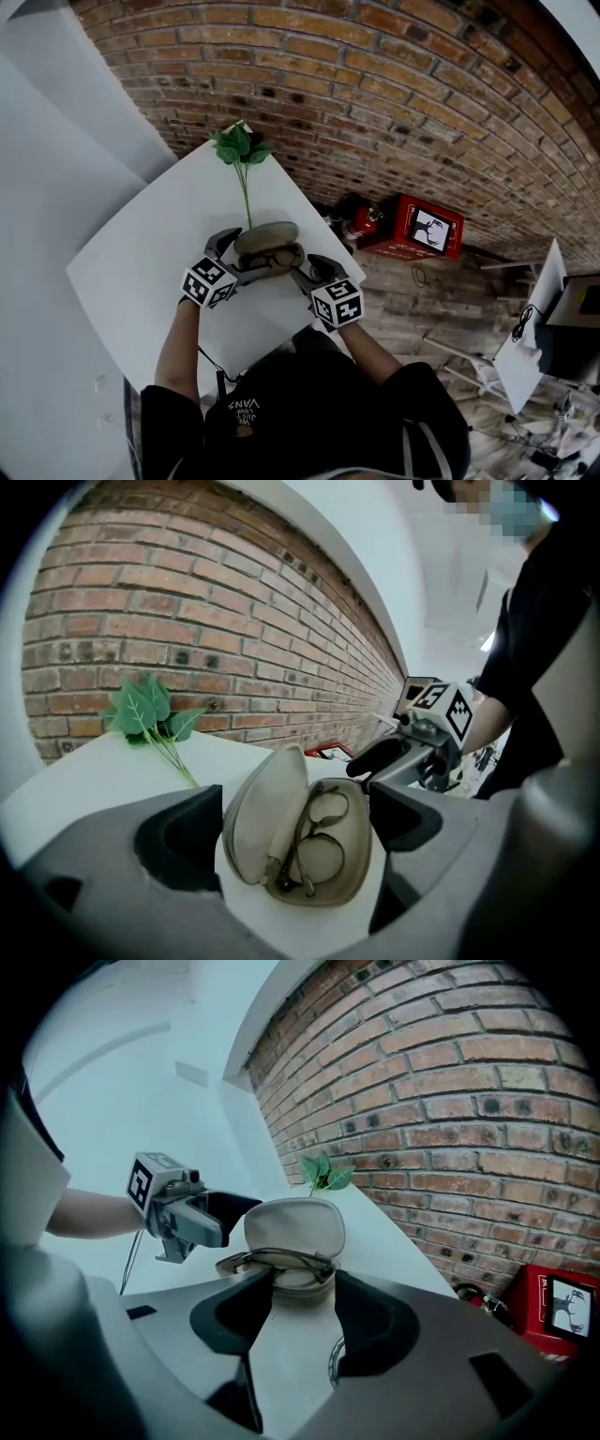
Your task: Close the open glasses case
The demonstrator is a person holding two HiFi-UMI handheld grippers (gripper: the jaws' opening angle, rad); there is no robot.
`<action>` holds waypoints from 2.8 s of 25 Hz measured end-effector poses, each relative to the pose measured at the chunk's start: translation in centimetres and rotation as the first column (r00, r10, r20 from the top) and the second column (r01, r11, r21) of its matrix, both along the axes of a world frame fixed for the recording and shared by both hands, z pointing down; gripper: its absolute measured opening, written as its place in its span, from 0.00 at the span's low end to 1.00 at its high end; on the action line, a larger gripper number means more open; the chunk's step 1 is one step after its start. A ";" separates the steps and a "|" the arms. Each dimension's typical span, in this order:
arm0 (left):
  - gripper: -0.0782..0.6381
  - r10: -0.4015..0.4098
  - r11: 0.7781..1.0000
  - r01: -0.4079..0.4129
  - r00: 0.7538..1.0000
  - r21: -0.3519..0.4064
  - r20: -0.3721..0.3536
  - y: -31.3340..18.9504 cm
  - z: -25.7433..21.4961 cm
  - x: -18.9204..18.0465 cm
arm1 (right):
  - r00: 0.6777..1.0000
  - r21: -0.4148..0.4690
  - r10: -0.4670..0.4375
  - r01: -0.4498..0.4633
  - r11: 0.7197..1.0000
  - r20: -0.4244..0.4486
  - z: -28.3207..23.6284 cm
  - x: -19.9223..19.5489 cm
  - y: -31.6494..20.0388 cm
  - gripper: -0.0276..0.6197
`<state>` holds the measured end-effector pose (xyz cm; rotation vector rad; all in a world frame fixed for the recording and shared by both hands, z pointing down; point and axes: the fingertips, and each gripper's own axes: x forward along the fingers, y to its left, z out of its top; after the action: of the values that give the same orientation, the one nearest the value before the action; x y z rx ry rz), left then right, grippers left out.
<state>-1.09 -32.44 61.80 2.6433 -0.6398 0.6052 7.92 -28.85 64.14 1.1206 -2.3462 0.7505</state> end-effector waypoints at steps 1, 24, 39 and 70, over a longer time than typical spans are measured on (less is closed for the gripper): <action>0.79 0.021 1.000 -0.021 1.000 0.012 0.015 0.5 -0.1 0.0 | 1.000 0.000 0.008 -0.008 1.000 -0.003 0.0 0.0 0.2 0.36; 0.79 0.198 0.967 -0.231 0.947 0.110 0.252 10.4 1.9 1.4 | 0.987 0.036 0.149 -0.151 0.988 0.058 -1.7 1.3 3.8 0.34; 0.78 0.200 0.962 -0.256 0.901 0.099 0.386 12.4 4.5 1.9 | 0.997 0.034 0.056 -0.058 0.998 0.058 -0.5 -0.5 2.0 0.35; 0.65 -0.092 0.975 0.036 0.963 0.218 0.253 11.0 1.0 -0.2 | 0.983 0.073 0.174 -0.177 0.981 0.050 -2.7 1.5 5.9 0.34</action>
<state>-1.24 -21.45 62.78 2.7470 -0.9101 0.9245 9.40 -22.97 61.48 1.3723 -2.3522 0.7569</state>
